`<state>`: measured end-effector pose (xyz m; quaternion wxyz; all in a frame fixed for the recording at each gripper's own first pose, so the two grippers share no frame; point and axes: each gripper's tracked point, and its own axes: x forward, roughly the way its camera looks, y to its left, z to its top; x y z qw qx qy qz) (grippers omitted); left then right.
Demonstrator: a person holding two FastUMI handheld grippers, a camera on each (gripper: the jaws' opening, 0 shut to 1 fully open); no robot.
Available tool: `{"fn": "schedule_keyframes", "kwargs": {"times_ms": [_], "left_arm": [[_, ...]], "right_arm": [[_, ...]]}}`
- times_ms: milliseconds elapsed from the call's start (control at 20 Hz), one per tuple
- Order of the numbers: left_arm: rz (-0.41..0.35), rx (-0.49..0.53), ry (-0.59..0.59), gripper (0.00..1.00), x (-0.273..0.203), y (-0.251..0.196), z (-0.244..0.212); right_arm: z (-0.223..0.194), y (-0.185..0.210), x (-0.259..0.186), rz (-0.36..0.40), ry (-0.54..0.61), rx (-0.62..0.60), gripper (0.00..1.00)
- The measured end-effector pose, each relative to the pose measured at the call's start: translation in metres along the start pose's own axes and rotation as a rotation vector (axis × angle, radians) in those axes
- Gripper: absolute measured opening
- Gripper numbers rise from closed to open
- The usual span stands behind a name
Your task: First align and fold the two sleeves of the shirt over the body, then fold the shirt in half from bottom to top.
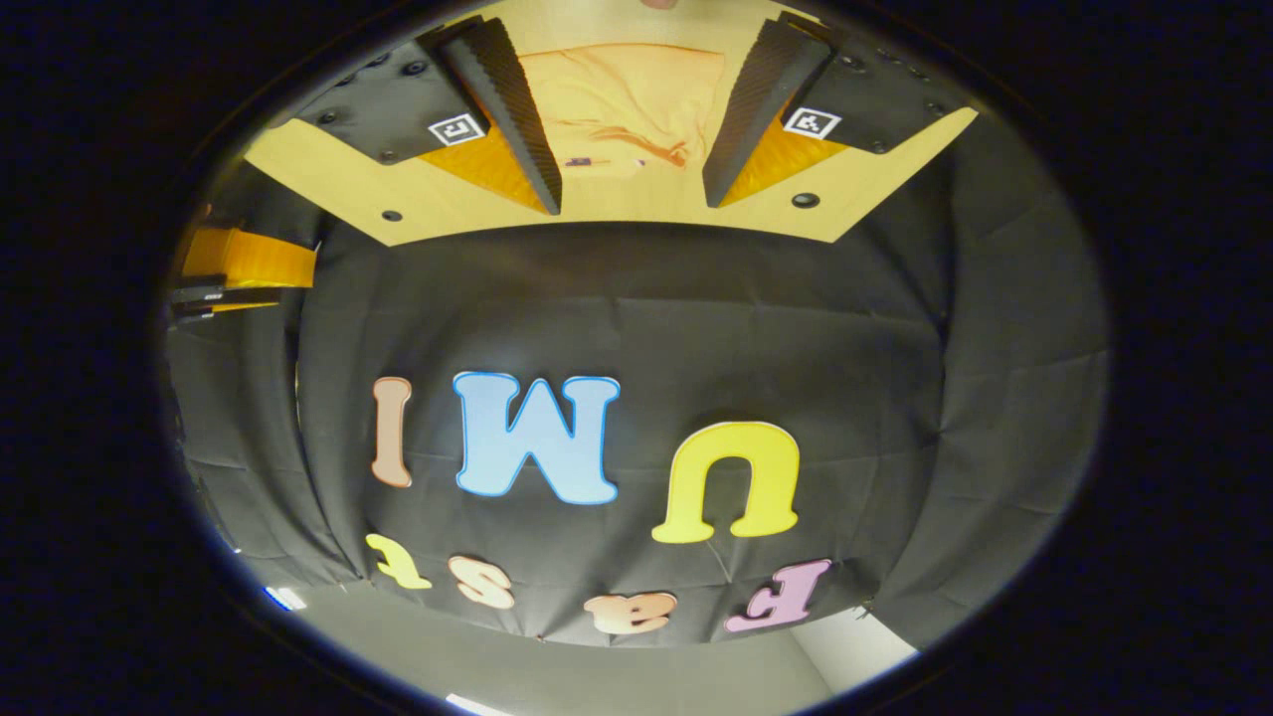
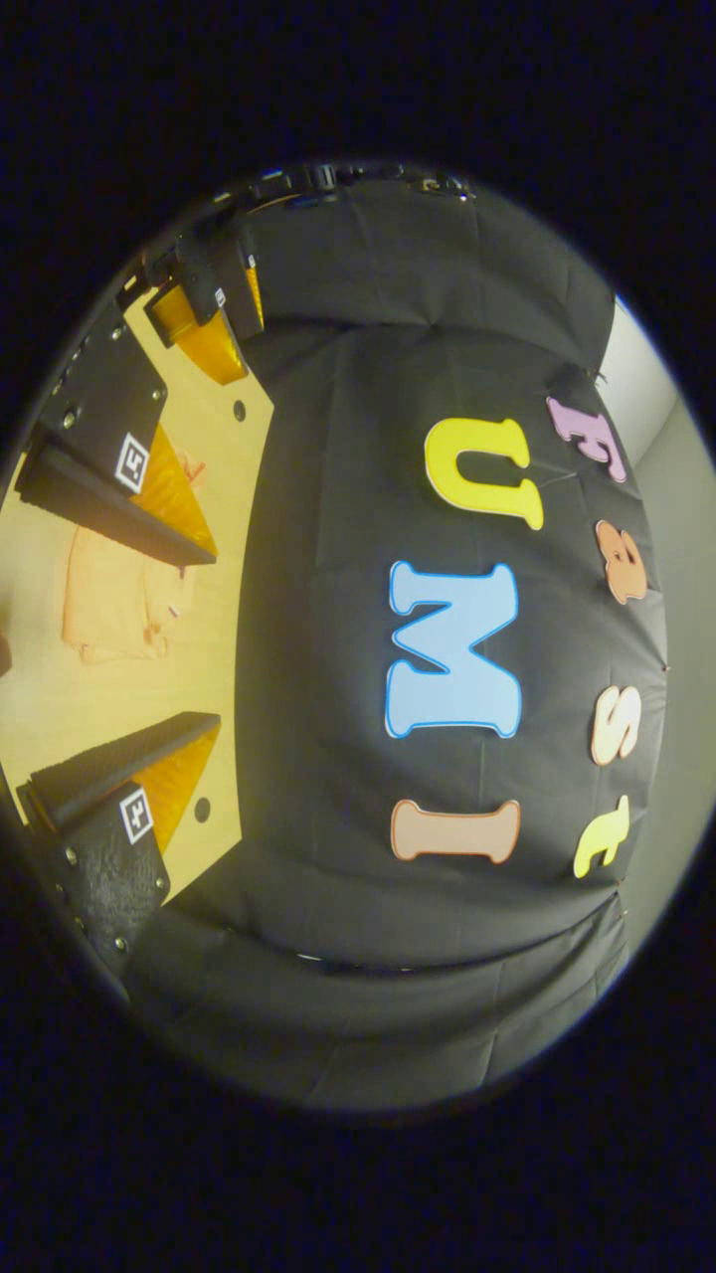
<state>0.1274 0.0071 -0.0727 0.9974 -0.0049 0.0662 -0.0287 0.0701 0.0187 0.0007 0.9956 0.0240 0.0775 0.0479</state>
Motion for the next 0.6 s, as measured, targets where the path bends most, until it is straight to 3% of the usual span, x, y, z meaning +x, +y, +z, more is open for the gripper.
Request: {"fn": "schedule_keyframes", "kwargs": {"times_ms": [600], "left_arm": [[-0.034, 0.063, -0.083, 0.94, -0.024, -0.021, 0.038]], "right_arm": [[0.030, -0.016, -0.030, -0.070, -0.114, -0.005, 0.92]]}}
